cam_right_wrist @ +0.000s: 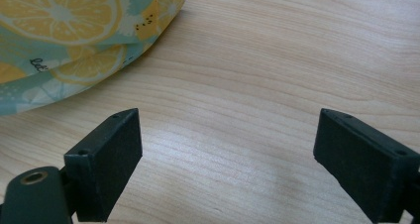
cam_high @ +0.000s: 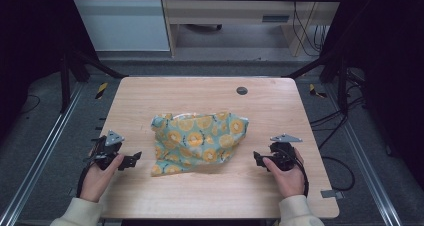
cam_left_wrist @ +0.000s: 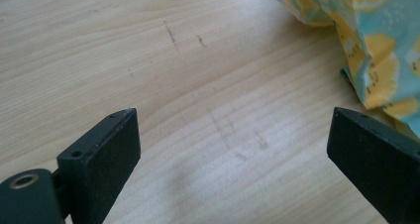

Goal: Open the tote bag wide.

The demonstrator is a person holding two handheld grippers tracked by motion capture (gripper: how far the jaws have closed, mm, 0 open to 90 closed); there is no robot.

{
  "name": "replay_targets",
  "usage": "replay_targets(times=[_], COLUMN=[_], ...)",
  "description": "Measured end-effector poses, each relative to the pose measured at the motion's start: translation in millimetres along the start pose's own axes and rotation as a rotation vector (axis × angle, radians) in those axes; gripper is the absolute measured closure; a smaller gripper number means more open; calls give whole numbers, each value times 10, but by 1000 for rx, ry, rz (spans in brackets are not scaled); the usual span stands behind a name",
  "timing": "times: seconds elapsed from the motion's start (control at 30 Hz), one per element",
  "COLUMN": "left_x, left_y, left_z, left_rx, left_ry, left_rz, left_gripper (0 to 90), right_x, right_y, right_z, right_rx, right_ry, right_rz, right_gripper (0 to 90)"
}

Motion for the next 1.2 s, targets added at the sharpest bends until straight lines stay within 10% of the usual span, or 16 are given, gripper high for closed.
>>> replay_targets(times=[0.63, 1.2], left_x=[19, 37], left_y=[-9, -34], left_z=[-50, -66], left_rx=[-35, -64], left_ry=[-1, -16], left_rz=[-14, -21], left_gripper=[67, 73], right_x=[-168, -712], right_y=[227, 1232], right_z=[89, -59], right_rx=[26, 21], right_ry=[48, 239], right_rz=[70, 216], right_gripper=[166, 187])
Point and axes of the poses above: each handheld gripper's, and its own axes: z roughly backward along the jaws, y roughly out of its top, x roughly to its right, the point moved 7 cm from there along -z, roughly forward along the jaws, and after that the axes turned 8 degrees about x, right-handed, at the moved point
